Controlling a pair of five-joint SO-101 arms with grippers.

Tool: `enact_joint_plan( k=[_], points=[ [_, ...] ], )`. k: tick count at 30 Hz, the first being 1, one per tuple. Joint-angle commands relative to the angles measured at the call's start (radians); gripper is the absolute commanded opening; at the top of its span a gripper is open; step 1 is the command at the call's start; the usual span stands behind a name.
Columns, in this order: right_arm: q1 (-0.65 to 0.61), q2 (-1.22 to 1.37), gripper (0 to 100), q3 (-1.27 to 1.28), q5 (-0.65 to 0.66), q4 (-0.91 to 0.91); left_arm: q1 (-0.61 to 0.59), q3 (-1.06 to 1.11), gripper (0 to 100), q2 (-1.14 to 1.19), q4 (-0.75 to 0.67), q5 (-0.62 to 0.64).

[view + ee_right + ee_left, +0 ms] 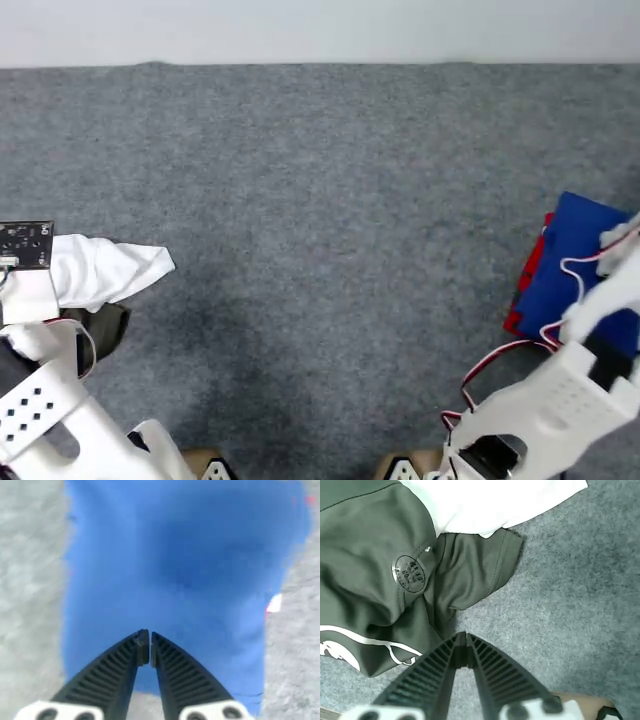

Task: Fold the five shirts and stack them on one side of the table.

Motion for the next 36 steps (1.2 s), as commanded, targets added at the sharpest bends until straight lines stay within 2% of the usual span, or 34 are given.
enact_joint_plan(
  k=[1, 6, 9, 16, 21, 27, 31, 36],
  points=[
    [-0.058, -0.071, 0.9, -0.052, -0.006, 0.101, 0.005, -0.004, 1, -0.011, 0.0, -0.012],
    [-0.111, -0.073, 0.9, -0.052, -0.011, 0.255, 0.006, -0.004, 1, -0.005, -0.002, -0.012],
    [-0.111, -0.102, 0.9, -0.021, -0.029, 0.254, 0.006, -0.004, 1, -0.005, -0.029, -0.021],
    [-0.163, -0.278, 0.9, 0.114, -0.072, 0.254, 0.0, -0.004, 13, -0.003, -0.035, -0.236],
    [-0.229, -0.443, 0.9, 0.249, -0.074, 0.254, -0.04, 0.048, 15, -0.002, -0.04, -0.453],
    [-0.272, -0.55, 0.9, 0.397, -0.074, 0.254, -0.175, 0.214, 15, -0.002, -0.222, -0.677],
    [-0.268, -0.587, 0.9, 0.48, -0.074, 0.254, -0.252, 0.229, 15, -0.002, -0.33, -0.756],
    [-0.268, -0.648, 0.9, 0.574, -0.074, 0.254, -0.345, 0.236, 15, -0.002, -0.394, -0.887]
  ],
)
